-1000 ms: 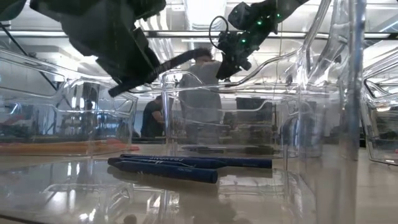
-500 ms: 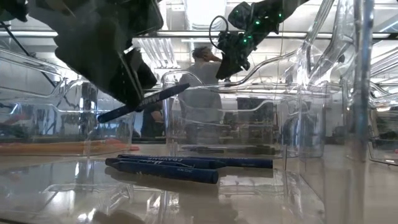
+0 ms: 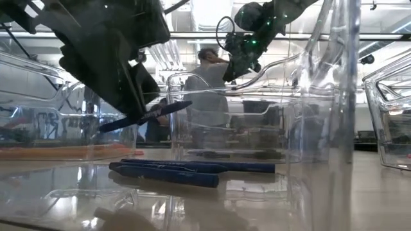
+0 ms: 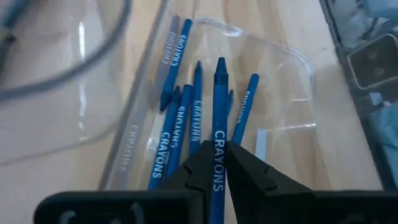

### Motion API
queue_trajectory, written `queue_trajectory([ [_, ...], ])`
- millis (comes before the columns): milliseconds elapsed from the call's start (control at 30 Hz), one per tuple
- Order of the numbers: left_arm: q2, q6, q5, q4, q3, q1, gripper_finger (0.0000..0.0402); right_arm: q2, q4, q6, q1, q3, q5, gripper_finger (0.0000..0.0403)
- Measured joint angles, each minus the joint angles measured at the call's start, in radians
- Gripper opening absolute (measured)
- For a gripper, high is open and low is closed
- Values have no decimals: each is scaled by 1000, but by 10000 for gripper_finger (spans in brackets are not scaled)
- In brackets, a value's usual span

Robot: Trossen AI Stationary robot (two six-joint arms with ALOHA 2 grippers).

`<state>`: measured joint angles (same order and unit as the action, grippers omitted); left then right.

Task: Sort crayons/erasers/pens/pencils in bins
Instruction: Put the blue crayon into the bottom left transparent bin

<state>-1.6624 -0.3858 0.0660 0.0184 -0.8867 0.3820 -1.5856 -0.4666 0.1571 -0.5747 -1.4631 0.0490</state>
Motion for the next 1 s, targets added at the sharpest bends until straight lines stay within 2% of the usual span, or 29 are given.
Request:
queue_trajectory([
  [200,-16,-2,53,0,3,-3,26,0,0,0,0,0,0,137],
  [600,-18,11,53,8,0,-3,27,0,0,0,0,0,0,137],
  [1000,-19,133,54,-18,-8,-3,27,0,0,0,0,0,0,137],
])
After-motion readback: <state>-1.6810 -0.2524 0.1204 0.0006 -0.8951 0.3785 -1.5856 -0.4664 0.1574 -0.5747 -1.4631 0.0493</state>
